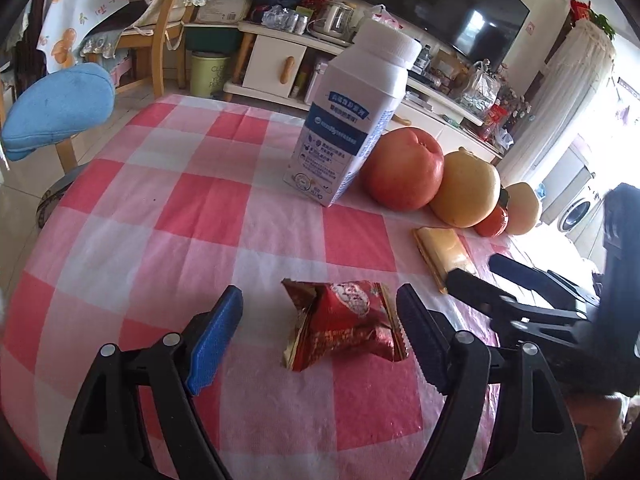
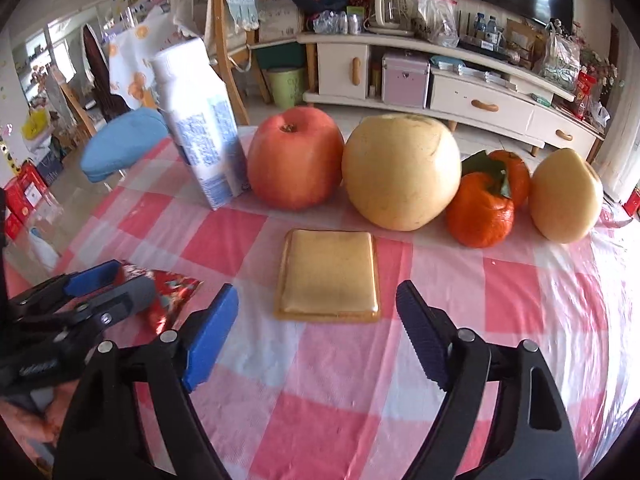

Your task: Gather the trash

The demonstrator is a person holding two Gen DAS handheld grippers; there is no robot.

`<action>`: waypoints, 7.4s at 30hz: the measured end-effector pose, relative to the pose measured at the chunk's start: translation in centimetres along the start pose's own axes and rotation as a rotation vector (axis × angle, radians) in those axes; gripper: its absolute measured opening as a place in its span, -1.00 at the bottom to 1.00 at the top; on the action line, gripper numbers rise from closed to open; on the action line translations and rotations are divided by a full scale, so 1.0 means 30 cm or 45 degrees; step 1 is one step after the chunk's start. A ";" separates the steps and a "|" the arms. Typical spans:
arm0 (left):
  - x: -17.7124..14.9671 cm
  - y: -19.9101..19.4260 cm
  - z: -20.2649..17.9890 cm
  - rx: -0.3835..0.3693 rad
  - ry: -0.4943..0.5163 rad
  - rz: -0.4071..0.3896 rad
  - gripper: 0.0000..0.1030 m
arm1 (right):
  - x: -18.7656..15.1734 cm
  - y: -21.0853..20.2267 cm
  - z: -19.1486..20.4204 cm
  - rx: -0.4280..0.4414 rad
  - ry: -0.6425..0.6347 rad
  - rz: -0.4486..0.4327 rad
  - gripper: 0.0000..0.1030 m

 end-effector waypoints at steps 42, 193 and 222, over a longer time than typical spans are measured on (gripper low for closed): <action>-0.104 -0.088 -0.078 -0.014 0.045 -0.026 -0.25 | -0.279 -0.214 0.011 -0.030 -0.027 -0.048 0.18; -0.141 -0.859 0.263 0.520 0.057 -0.428 0.85 | -0.331 -0.628 0.503 -0.046 -0.162 -0.310 0.79; -0.359 -0.645 -0.274 0.353 0.220 -0.302 0.87 | -0.413 -0.837 -0.119 -0.256 0.115 -0.469 0.79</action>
Point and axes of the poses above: each gripper's, at about its wrist camera, not at the fingertips, and y roughly the way its jaws point, z to its left, x to its top, the point moved 10 cm from there along y, roughly the way its jaws point, and after that the axes turned 7 degrees about -x, right-handed, at the moved point
